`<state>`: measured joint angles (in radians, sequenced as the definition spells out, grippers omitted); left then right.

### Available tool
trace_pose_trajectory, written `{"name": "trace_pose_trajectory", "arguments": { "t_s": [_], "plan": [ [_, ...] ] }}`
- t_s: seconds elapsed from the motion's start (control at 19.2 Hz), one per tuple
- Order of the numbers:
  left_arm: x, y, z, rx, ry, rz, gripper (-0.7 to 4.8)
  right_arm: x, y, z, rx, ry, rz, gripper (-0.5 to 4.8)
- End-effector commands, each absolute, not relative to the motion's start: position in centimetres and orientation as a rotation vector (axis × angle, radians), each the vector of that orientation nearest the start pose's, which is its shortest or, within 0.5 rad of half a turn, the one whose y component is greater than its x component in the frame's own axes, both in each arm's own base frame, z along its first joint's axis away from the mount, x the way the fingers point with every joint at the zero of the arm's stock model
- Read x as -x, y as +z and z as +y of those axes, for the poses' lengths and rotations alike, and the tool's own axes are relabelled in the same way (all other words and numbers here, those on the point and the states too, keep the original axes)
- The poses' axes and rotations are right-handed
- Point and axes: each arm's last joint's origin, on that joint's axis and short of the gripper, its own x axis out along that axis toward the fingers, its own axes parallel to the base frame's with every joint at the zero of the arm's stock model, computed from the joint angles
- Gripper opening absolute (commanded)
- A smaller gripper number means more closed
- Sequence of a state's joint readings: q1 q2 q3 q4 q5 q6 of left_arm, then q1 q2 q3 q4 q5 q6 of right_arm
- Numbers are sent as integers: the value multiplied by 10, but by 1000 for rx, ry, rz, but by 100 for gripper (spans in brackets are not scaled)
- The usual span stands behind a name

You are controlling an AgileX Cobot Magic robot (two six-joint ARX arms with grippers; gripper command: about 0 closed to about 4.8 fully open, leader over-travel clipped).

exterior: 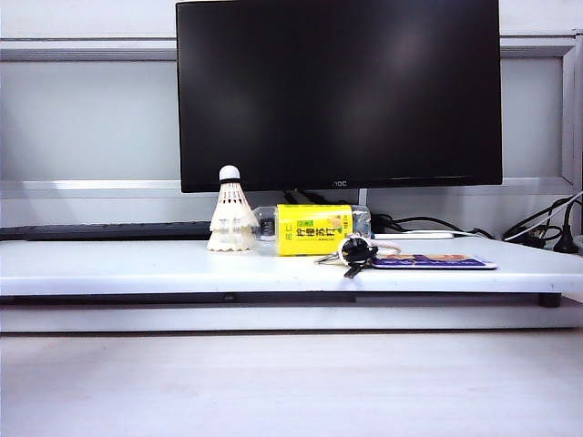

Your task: Stack the badminton balls on the table vertically.

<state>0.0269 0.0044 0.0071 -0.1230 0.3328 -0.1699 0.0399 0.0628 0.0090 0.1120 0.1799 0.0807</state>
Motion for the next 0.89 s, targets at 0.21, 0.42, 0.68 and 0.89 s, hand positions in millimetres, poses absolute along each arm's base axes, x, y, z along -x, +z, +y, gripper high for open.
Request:
{"name": "trace_pose_trajectory", "arguments": {
  "t_s": [0.21,0.42,0.68,0.89],
  "plan": [
    [-95,154,-7,188,-298,139,25,-98,175,-1,-93,-137,-111,0],
    [-95,154,-7,188,-298,139,25,-97,176,-1,-95,-136,-130,0],
    [-95,154,-7,188,-298,139,25,-97,176,-1,-95,-136,-129,0],
    [-95,154,-7,188,-298,139,25,-97,176,-1,-95,-135,-129,0]
  ]
}}
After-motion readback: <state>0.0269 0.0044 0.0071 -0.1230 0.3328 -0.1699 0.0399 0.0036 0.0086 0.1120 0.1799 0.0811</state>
